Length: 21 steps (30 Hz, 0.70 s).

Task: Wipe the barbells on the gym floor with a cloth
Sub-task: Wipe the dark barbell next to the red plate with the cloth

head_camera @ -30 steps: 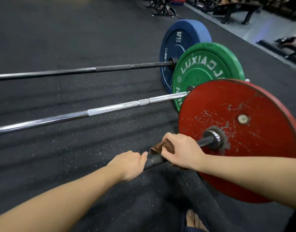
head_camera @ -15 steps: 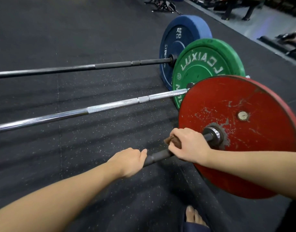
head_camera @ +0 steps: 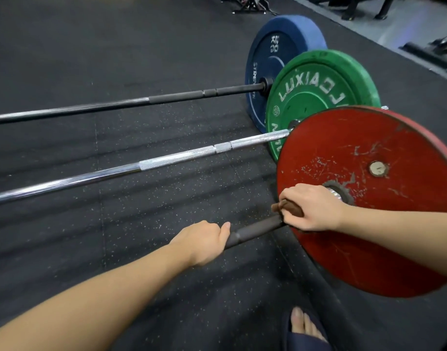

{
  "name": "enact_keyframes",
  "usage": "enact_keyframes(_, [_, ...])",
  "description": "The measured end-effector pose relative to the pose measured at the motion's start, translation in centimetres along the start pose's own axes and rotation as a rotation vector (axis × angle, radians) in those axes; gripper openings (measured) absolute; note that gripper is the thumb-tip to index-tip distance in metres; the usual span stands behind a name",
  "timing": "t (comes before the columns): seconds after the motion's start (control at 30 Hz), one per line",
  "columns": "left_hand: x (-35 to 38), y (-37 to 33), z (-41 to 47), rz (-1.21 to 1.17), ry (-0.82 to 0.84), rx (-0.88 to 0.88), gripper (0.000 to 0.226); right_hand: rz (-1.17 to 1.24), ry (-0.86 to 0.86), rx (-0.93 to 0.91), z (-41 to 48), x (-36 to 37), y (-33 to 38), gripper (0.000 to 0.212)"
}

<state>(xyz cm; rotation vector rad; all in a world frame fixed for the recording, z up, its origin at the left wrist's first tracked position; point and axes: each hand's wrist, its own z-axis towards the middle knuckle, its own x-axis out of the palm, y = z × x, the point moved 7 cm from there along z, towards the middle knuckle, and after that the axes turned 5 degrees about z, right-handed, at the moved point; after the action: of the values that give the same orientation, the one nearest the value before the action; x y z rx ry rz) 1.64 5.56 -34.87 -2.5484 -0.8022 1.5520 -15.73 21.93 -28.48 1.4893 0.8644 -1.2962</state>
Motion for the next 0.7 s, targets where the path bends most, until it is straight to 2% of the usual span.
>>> enact_keyframes(0.1, [-0.4,-0.3,-0.4,-0.029,0.012,-0.007,0.051,-0.074,-0.105,-0.014,0.4,0.7,2.2,0.021])
enact_keyframes(0.2, [-0.6,-0.4,-0.5,-0.074,0.019,-0.02,0.046,-0.039,-0.16,-0.037,1.0,1.3,5.3,0.02])
enact_keyframes(0.27, [-0.6,-0.5,-0.4,-0.054,0.011,-0.014,0.047,0.021,-0.168,-0.047,1.6,1.8,7.1,0.021])
enact_keyframes(0.33, [-0.5,-0.6,-0.4,-0.019,-0.012,0.002,0.048,0.042,-0.104,-0.08,2.1,2.2,7.9,0.023])
enact_keyframes(0.43, [-0.2,-0.2,-0.2,-0.009,-0.033,0.014,0.047,0.123,0.027,-0.124,1.8,1.6,5.4,0.021])
enact_keyframes(0.57, [-0.2,-0.1,-0.1,-0.042,-0.031,0.024,0.043,0.097,-0.001,-0.066,0.3,-0.2,0.5,0.022])
enact_keyframes(0.7, [-0.2,-0.2,0.1,-0.049,-0.015,0.038,0.04,-0.009,-0.037,-0.039,0.4,0.3,1.1,0.023])
